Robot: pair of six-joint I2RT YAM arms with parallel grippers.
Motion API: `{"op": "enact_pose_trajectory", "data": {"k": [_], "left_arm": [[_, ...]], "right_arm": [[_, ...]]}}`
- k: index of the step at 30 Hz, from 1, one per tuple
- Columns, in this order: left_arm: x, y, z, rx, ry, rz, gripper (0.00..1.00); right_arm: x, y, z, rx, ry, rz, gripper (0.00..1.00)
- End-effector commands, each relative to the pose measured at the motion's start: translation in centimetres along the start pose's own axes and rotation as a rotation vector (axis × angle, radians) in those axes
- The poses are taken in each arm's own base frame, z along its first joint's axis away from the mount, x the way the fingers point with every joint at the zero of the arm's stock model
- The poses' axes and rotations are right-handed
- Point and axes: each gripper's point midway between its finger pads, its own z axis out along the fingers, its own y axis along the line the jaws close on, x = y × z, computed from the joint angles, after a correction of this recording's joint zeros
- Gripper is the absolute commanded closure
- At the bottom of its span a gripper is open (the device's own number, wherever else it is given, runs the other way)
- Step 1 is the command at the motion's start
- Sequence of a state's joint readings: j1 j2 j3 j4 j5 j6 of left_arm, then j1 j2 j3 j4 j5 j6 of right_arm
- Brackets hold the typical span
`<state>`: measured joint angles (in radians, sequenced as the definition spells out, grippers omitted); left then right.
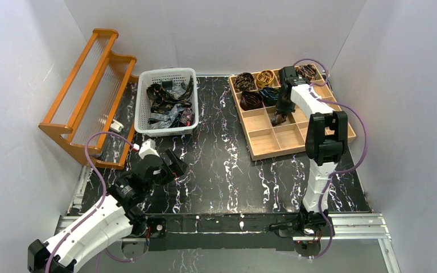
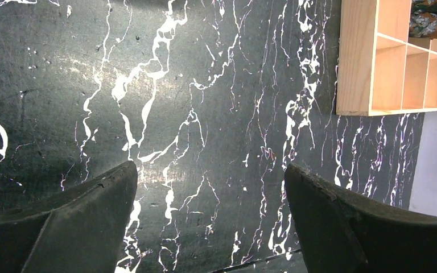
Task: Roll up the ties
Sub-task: Place the tie in the storage box.
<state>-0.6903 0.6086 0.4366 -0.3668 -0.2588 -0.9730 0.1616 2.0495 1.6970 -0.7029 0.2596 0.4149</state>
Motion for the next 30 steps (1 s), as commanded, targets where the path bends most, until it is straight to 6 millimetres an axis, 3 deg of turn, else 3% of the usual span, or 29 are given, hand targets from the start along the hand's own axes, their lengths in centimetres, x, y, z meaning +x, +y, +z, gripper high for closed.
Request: {"op": "enact_pose_trajectory", "data": {"k": [1, 9, 13, 18, 25, 30], "left_arm": [[-0.5, -0.3, 0.1, -0.003, -0.016, -0.003, 0.02], [-0.4, -0.4, 0.2, -0.004, -0.012, 0.002, 0.02], [-0.3, -0.3, 0.4, -0.004, -0.010, -0.003, 0.02], [-0.1, -0.5, 0.6, 0.003, 0.000, -0.003, 0.02], [-0.2, -0.5, 0.4, 0.003, -0.006, -0.007, 0.02], [0.0, -0.4, 0.5, 0.002, 0.003, -0.007, 0.02]], "right_arm": [[-1.7, 0.1, -0.2, -0.012, -0.031, -0.047, 0.99], [-0.8, -1.5, 0.7, 0.067, 0.000, -0.094, 0.99], [0.6, 0.3, 0.5, -0.035, 0.049, -0.092, 0.99], [2.5, 1.4, 1.4, -0.042, 0.099, -0.114, 0.99], [3.6, 0.9, 2.0, -0.002, 0.145, -0.092, 0.99], [3.1, -0.4, 2.4, 0.083, 0.137, -0.066, 0.99]]}}
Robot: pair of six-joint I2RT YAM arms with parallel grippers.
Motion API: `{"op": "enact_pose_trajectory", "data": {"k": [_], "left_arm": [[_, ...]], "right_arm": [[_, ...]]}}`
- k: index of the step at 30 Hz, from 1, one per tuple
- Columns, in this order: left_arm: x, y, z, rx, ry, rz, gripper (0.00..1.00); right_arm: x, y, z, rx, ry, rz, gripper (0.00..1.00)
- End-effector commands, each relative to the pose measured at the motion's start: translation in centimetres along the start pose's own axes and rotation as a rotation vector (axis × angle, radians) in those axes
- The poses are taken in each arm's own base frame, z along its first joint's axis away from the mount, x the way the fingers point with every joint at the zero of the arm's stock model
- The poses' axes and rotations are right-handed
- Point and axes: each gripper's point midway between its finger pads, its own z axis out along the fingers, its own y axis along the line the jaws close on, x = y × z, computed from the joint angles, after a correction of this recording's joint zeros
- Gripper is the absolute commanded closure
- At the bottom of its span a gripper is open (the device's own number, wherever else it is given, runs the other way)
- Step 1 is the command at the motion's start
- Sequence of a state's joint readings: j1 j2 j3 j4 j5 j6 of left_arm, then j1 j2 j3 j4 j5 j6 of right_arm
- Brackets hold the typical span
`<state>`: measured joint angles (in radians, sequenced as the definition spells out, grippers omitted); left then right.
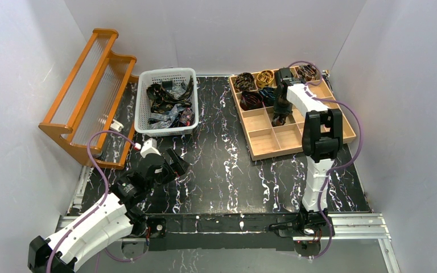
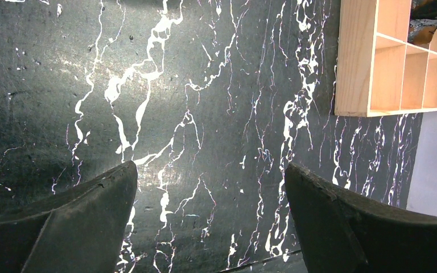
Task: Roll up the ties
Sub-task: Place the tie in the storage box.
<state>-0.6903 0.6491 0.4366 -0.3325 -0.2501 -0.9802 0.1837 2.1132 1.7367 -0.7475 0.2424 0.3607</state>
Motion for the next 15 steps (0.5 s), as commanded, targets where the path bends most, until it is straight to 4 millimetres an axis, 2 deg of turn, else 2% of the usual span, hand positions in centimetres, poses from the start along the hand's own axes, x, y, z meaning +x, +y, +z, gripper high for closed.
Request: {"op": "enact_pose_trajectory", "data": {"k": [1, 4, 9, 12, 15], "left_arm": [[-0.2, -0.2, -0.1, 0.004, -0.006, -0.001, 0.02], [-0.2, -0.2, -0.1, 0.007, -0.007, 0.000, 0.02], [-0.3, -0.2, -0.2, 0.008, -0.012, -0.001, 0.02], [-0.3, -0.3, -0.2, 0.011, -0.010, -0.003, 0.02], [-0.2, -0.4, -0.1, 0.011, -0.003, 0.001, 0.02]], "right_arm": [[1.4, -1.1, 1.4, 0.077, 0.070, 0.032, 0.99], [0.9, -0.4, 1.2, 0.040, 0.072, 0.041, 0.92], [-0.4, 0.1, -0.2, 0.007, 0.032, 0.039, 0.59], [-0.9, 0.1, -1.2, -0.004, 0.015, 0.031, 0.43], [-1.2, 0.2, -2.3, -0.021, -0.002, 0.027, 0.35]]}}
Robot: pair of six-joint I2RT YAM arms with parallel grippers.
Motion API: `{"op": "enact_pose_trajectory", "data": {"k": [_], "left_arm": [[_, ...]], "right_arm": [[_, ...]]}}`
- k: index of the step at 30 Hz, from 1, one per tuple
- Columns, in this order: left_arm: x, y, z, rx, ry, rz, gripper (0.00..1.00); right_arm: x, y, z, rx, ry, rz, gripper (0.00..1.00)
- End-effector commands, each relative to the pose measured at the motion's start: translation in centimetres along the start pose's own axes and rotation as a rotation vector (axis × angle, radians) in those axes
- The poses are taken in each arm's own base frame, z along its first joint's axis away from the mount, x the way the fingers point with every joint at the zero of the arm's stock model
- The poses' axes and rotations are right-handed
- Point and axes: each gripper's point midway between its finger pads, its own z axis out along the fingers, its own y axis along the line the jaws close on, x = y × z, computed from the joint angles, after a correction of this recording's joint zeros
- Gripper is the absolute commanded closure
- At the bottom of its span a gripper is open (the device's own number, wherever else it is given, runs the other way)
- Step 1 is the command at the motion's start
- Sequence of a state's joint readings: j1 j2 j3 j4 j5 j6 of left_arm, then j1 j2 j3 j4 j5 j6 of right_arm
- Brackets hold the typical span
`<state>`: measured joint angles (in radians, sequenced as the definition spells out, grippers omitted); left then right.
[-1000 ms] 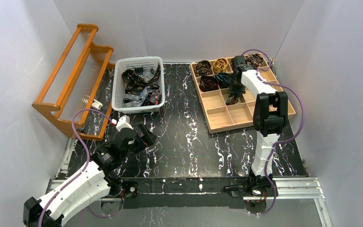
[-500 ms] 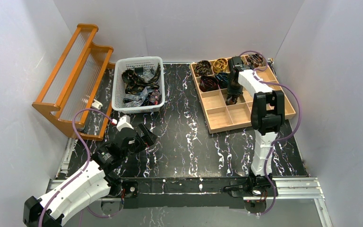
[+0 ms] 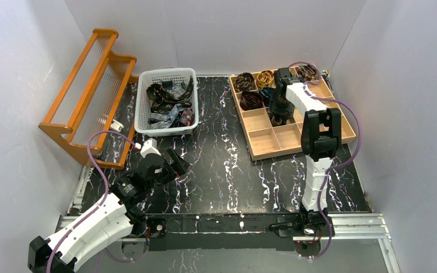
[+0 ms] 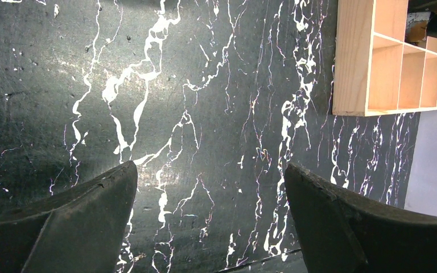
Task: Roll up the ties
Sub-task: Place the tie in the storage box.
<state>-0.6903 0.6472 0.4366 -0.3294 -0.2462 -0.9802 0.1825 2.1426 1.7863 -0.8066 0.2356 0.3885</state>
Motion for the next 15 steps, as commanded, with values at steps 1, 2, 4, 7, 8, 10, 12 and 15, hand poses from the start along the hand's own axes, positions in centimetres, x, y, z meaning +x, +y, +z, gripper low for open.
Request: {"op": "enact_pose_trajectory", "data": {"k": [1, 2, 4, 7, 8, 10, 12, 15], "left_arm": [[-0.2, -0.3, 0.0, 0.006, -0.003, 0.003, 0.02], [-0.2, -0.4, 0.0, 0.007, -0.003, 0.003, 0.02], [-0.2, -0.4, -0.1, 0.009, -0.002, 0.004, 0.02], [-0.2, -0.5, -0.1, 0.010, -0.003, 0.004, 0.02], [-0.2, -0.4, 0.0, 0.010, -0.003, 0.004, 0.02], [-0.2, -0.5, -0.1, 0.011, -0.002, 0.003, 0.02], [-0.2, -0.4, -0.1, 0.012, -0.001, 0.002, 0.02], [-0.2, -0.5, -0.1, 0.017, -0.005, 0.001, 0.02]], "right_arm": [[-1.5, 0.2, -2.6, -0.034, -0.045, 0.004, 0.33], [-1.6, 0.2, -3.0, -0.042, -0.048, 0.002, 0.31], [-1.8, 0.3, -3.6, -0.056, -0.056, -0.003, 0.28], [-2.2, 0.3, -4.7, -0.064, -0.076, -0.006, 0.24], [-2.3, 0.2, -5.1, -0.065, -0.084, -0.008, 0.23], [-2.4, 0.1, -5.7, -0.065, -0.088, -0.015, 0.20], [-2.7, 0.0, -6.4, -0.065, -0.097, -0.016, 0.18], [-3.5, -0.2, -7.3, -0.063, -0.142, -0.012, 0.15]]}}
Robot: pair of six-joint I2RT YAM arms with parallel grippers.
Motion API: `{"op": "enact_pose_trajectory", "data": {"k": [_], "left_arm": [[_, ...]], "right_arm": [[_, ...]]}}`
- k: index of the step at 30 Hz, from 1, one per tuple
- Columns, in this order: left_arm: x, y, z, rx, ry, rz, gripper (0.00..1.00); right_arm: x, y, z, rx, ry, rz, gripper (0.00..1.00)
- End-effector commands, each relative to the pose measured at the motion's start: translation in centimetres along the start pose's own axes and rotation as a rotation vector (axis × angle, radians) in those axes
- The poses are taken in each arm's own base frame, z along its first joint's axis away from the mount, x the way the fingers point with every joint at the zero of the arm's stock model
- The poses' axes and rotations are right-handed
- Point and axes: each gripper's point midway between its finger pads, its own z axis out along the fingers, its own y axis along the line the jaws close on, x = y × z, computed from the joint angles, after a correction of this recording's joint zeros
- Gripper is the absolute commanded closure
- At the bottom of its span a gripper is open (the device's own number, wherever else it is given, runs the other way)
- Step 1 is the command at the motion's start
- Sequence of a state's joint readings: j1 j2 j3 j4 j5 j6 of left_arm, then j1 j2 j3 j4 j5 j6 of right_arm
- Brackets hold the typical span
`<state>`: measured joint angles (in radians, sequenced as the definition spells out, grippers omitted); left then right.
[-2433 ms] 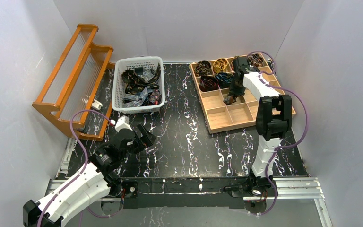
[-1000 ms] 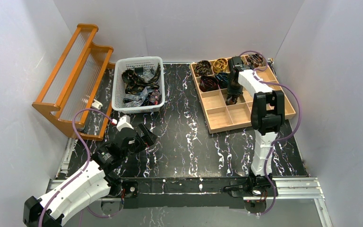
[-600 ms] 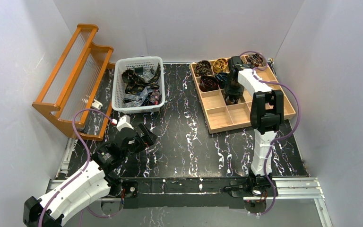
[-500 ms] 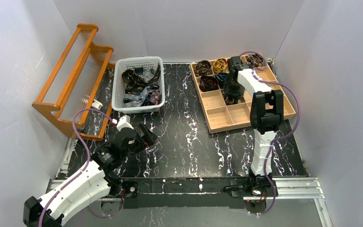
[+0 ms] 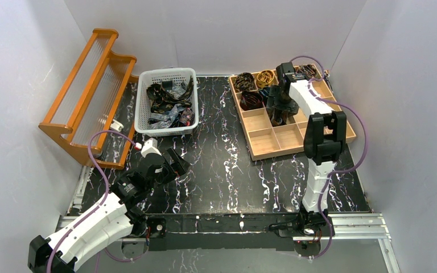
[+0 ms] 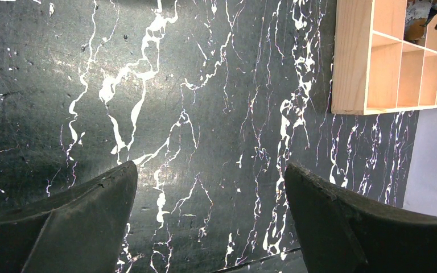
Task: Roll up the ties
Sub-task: Place the tie in the storage box.
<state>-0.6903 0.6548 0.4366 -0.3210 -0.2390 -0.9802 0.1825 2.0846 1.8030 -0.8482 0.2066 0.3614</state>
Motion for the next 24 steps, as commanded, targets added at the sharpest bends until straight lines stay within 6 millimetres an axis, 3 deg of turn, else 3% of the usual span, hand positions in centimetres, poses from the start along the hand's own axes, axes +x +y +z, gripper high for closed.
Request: {"op": "enact_pose_trajectory", "data": {"k": [1, 3, 10, 20, 24], "left_arm": [[-0.4, -0.4, -0.2, 0.013, -0.011, 0.000, 0.02], [-0.5, -0.6, -0.3, 0.016, -0.013, 0.002, 0.02], [-0.8, -0.7, -0.5, 0.011, -0.016, 0.013, 0.02], [-0.9, -0.8, -0.4, 0.003, -0.015, 0.019, 0.02], [-0.9, -0.8, -0.4, 0.000, -0.013, 0.019, 0.02]], "right_arm": [[-3.4, -0.4, -4.7, -0.019, -0.140, 0.009, 0.15], [-4.0, -0.8, -4.8, -0.005, -0.161, 0.018, 0.16], [-4.2, -1.7, -3.2, -0.032, -0.151, 0.056, 0.42], [-3.9, -1.7, 0.0, -0.072, -0.110, 0.080, 0.43], [-3.3, -1.8, 1.2, -0.060, -0.079, 0.089, 0.53]]}}
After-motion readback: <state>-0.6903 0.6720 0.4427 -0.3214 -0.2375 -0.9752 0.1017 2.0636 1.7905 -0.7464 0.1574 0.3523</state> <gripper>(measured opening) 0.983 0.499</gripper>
